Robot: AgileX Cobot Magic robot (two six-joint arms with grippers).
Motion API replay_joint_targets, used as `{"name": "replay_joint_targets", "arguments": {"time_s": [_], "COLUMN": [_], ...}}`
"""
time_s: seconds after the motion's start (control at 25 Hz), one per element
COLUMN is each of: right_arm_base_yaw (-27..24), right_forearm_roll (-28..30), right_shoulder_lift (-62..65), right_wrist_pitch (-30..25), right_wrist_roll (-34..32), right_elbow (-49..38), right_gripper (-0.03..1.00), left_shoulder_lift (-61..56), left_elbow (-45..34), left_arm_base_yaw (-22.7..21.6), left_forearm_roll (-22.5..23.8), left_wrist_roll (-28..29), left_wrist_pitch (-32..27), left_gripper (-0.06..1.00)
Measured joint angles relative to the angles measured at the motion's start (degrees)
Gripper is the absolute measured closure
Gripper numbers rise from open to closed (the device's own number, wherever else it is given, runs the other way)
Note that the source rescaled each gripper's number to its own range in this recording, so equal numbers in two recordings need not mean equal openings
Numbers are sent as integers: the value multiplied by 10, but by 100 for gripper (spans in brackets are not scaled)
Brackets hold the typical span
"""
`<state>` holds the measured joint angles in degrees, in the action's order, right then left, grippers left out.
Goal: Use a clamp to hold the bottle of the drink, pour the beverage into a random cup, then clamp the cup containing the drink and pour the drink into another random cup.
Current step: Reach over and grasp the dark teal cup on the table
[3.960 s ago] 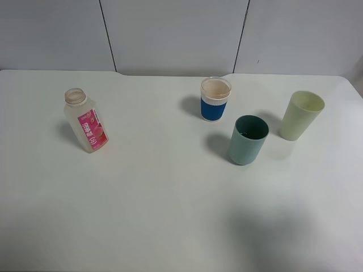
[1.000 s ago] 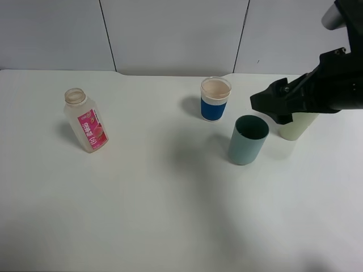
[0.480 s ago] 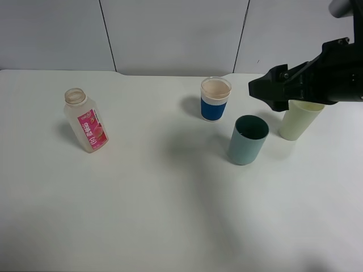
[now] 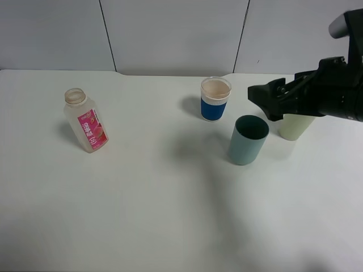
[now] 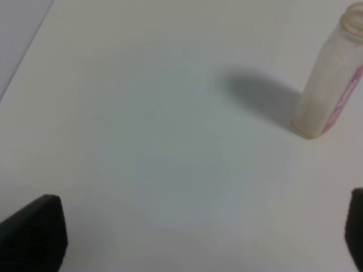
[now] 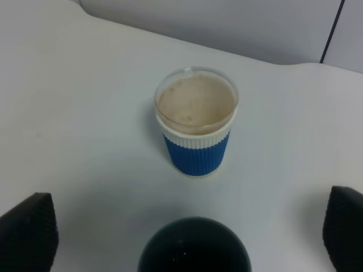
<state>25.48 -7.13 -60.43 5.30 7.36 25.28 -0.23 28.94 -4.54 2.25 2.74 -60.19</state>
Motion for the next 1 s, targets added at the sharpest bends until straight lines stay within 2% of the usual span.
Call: {"name": "replay_joint_targets", "arguments": {"time_s": [0.6, 0.84, 1.0], "right_arm_base_yaw": [0, 0, -1], "right_forearm_roll": [-4, -32, -34], "right_shoulder_lift": [-1, -33, -86], "right_wrist_pitch": [113, 125, 160], "right_wrist_roll": [-35, -41, -42], "right_elbow": [-162, -198, -202], "right_gripper": [20, 20, 20], "left_shoulder_lift": [0, 0, 0], "left_elbow": [0, 0, 0], "left_arm_base_yaw": [0, 0, 0], "left_forearm_roll": [0, 0, 0], "left_wrist_roll": [0, 0, 0], "left_wrist_pitch": [0, 0, 0], "left_gripper": [-6, -6, -6]}}
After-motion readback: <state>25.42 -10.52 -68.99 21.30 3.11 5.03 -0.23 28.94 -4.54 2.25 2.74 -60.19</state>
